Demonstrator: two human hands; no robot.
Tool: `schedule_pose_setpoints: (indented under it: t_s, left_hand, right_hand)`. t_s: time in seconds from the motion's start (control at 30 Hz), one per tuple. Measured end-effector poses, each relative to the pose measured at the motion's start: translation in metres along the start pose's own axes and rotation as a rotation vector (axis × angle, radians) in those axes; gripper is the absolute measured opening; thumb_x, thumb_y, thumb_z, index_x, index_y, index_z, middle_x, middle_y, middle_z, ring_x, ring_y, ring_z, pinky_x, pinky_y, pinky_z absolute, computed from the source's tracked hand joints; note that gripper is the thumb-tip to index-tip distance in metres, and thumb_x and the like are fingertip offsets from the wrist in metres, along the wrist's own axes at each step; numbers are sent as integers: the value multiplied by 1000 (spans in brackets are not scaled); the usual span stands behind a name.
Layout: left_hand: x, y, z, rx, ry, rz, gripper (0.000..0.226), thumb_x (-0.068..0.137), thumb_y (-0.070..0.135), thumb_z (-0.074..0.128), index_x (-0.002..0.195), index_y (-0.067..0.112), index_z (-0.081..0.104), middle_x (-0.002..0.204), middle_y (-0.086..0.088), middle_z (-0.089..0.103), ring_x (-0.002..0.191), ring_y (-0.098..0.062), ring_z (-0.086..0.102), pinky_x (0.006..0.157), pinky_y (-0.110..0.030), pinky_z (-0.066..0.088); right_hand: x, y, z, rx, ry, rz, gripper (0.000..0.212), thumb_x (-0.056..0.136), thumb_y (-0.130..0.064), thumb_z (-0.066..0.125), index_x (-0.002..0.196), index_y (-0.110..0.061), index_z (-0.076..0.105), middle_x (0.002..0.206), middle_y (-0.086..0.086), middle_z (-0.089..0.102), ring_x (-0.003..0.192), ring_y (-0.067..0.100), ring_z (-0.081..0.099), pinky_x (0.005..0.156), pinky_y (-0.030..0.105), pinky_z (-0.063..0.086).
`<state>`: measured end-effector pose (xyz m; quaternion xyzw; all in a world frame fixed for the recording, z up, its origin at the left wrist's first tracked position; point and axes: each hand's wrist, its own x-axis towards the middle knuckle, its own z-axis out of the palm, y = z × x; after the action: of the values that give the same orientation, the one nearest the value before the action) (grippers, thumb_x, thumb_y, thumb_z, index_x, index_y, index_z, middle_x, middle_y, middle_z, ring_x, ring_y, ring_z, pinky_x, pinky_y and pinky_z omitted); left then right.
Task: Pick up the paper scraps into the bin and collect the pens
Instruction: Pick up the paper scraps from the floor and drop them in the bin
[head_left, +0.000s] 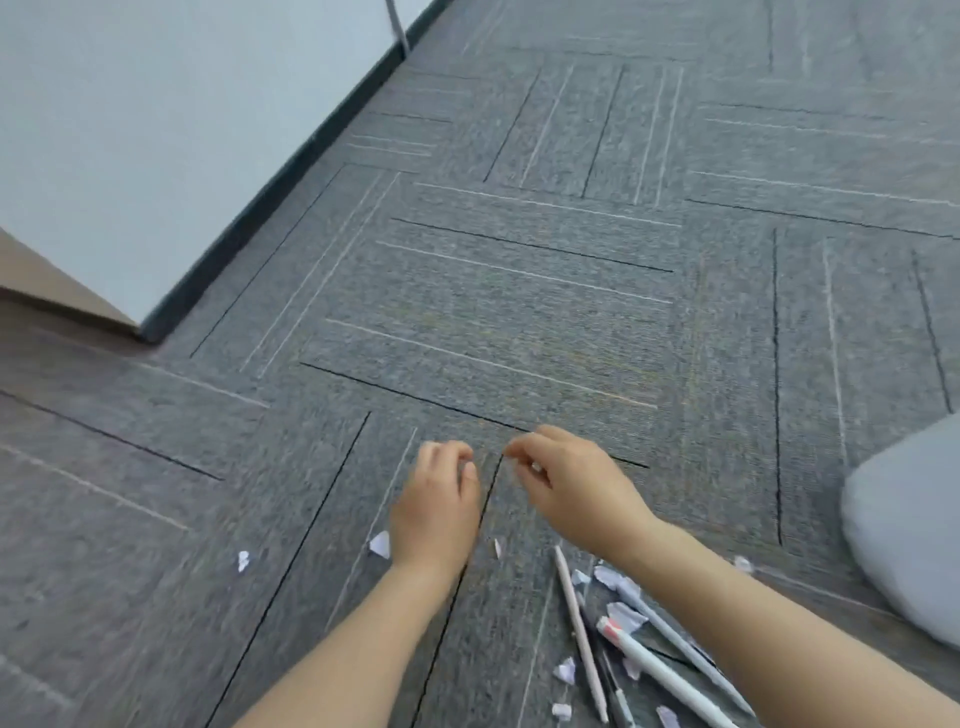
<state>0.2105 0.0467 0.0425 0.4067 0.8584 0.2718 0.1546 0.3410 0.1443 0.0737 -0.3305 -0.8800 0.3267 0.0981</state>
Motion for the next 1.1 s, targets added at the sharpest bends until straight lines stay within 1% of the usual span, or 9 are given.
schedule_pose_setpoints:
  t_s: [0.1, 0.17, 0.37, 0.6, 0.73, 0.83, 0.93, 1.03, 1.1]
  left_hand:
    - [-25, -66, -23, 155, 8, -219, 29, 91, 30, 52, 118, 19, 52, 119, -3, 47, 87, -26, 62, 64, -35, 43]
    - [-36, -90, -31, 183, -29, -301, 43, 89, 39, 53, 127, 20, 46, 121, -2, 44, 95, -27, 59, 67, -35, 43]
    - [-37, -106, -27, 239, -106, -293, 60, 84, 56, 53, 132, 24, 38, 117, 2, 38, 99, -20, 54, 72, -32, 44]
    - [-38, -109, -16, 266, -97, -113, 41, 88, 50, 53, 118, 25, 43, 112, 8, 43, 100, -12, 50, 71, -27, 45]
    - [-34, -107, -13, 282, -95, -58, 40, 89, 50, 52, 121, 27, 42, 110, 6, 46, 96, -14, 52, 71, -30, 49]
    - [-30, -106, -10, 288, -102, -9, 24, 93, 42, 51, 109, 24, 48, 102, 5, 47, 85, -15, 53, 64, -30, 48]
    - [-23, -109, -6, 267, -92, -10, 14, 96, 32, 47, 95, 18, 50, 95, 5, 47, 73, -13, 52, 60, -27, 45]
    - [-23, -111, -5, 249, -83, -7, 14, 97, 26, 46, 90, 14, 49, 91, 2, 47, 66, -14, 50, 58, -29, 47]
    - [-25, -112, -6, 249, -86, -17, 13, 97, 22, 46, 89, 12, 49, 90, 0, 49, 65, -14, 49, 56, -28, 47]
  right_hand:
    - [26, -13, 53, -114, -222, -51, 37, 95, -24, 53, 132, -22, 52, 121, 3, 56, 108, 26, 58, 82, 39, 50]
    - [45, -20, 75, -196, -281, -86, 40, 95, -26, 54, 134, -20, 47, 124, 5, 53, 109, 29, 57, 81, 43, 52]
    - [95, -29, 106, -296, -292, -62, 21, 94, -28, 59, 106, -12, 53, 107, 6, 53, 90, 30, 60, 70, 41, 53]
    - [105, -24, 115, -289, -308, -69, 13, 97, -19, 53, 90, -7, 56, 101, 7, 53, 78, 27, 59, 68, 43, 53]
    - [87, -20, 103, -144, -261, -10, 10, 96, -15, 54, 87, -9, 55, 88, 3, 58, 74, 20, 56, 63, 31, 44]
    - [58, -9, 84, -159, -451, 1, 4, 91, -13, 60, 90, -15, 63, 79, -6, 64, 70, 11, 58, 60, 21, 47]
    - [36, 5, 67, -250, -619, -36, 7, 87, -18, 66, 93, -21, 65, 84, -10, 67, 78, 8, 62, 71, 25, 53]
    - [26, 12, 64, -287, -658, -112, 16, 87, -20, 66, 102, -21, 61, 85, -13, 58, 78, 6, 55, 68, 18, 42]
    - [21, 15, 68, -314, -639, -160, 17, 89, -18, 64, 105, -19, 58, 91, -8, 56, 81, 11, 53, 72, 24, 44]
